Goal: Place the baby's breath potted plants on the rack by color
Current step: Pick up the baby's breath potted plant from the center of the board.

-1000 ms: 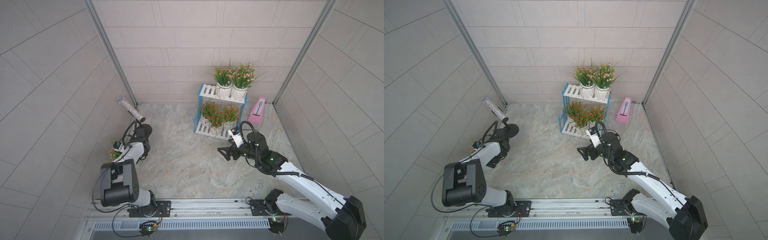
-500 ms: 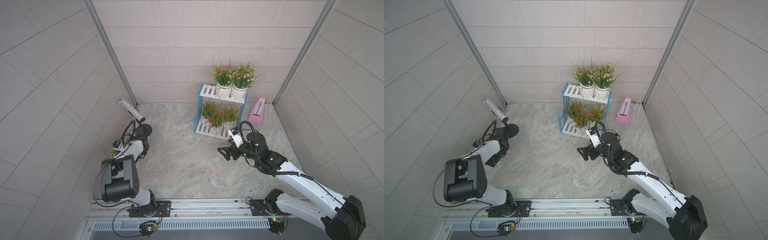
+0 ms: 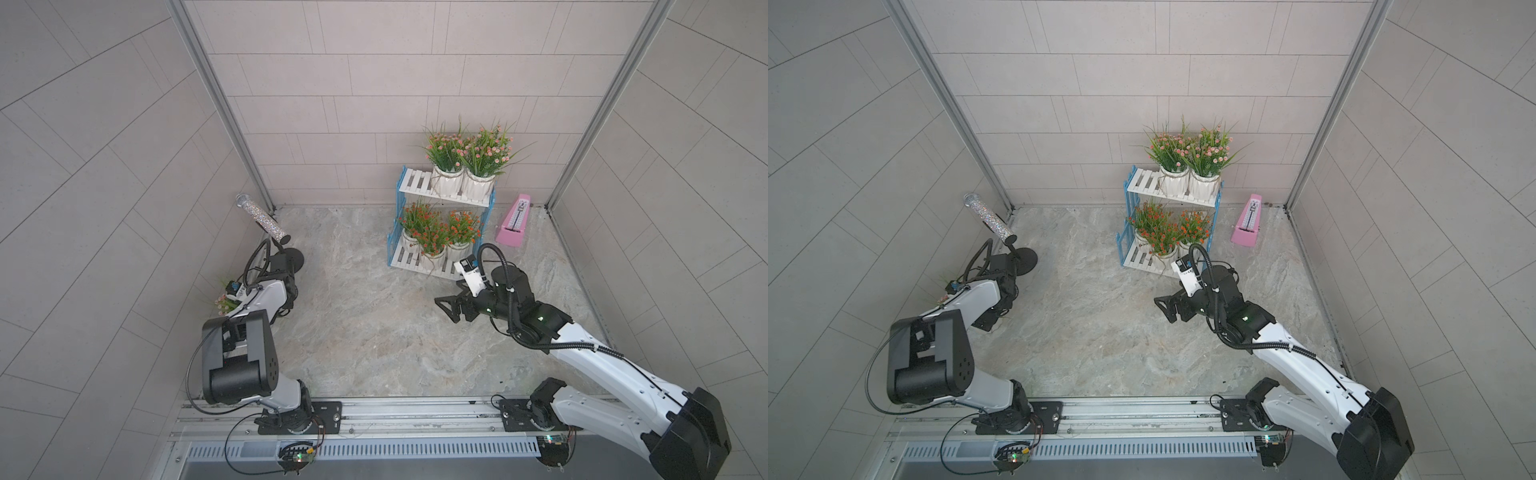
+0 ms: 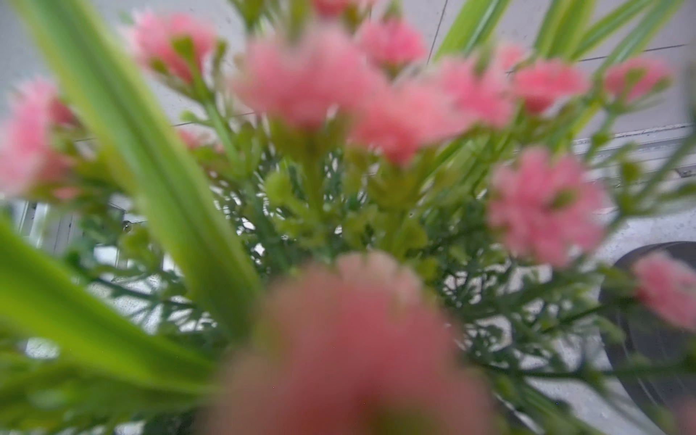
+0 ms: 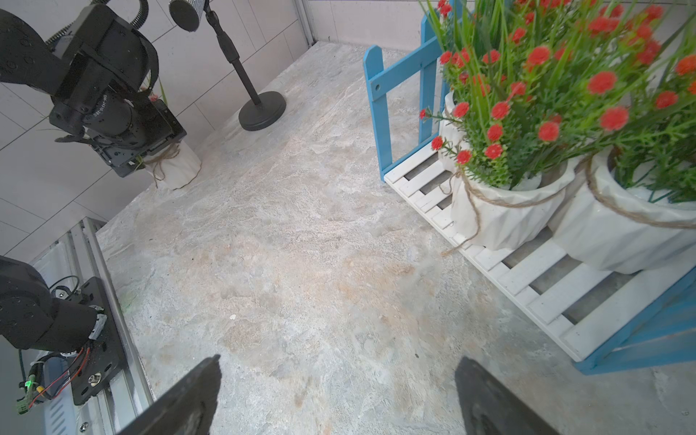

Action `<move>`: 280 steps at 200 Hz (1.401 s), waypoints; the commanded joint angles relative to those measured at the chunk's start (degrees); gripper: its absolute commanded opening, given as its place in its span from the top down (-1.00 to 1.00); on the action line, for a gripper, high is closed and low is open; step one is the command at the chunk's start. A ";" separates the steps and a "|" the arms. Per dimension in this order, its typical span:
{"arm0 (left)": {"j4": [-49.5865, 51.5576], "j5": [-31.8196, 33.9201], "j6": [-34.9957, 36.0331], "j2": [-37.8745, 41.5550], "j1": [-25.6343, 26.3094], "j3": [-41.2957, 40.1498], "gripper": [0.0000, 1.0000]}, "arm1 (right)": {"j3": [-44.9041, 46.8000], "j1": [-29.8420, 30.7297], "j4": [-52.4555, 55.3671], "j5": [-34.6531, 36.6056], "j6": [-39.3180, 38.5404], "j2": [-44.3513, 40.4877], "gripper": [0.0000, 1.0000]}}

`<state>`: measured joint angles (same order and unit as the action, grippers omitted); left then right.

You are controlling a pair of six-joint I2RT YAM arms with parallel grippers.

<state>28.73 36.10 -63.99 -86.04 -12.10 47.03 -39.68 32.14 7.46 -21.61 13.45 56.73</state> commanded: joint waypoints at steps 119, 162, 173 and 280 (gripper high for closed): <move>2.95 -1.03 0.22 3.42 5.03 0.41 -0.57 | 1.79 0.12 -1.49 0.70 -0.58 -1.18 -0.99; 4.83 1.50 -1.08 4.26 10.15 0.43 -0.57 | 2.06 0.03 -0.75 1.21 -0.58 -2.66 -0.99; 5.57 3.02 -1.10 4.48 12.31 0.60 -0.57 | 2.15 0.05 -0.49 1.50 -0.44 -3.48 -0.99; 8.73 9.80 -4.01 3.25 36.13 1.43 -0.57 | 2.07 -2.02 5.28 5.39 0.63 -11.88 -0.99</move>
<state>35.77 40.23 -65.58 -83.42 19.92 47.24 -37.85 30.55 10.33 -17.93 13.78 46.63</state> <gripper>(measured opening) 0.845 0.993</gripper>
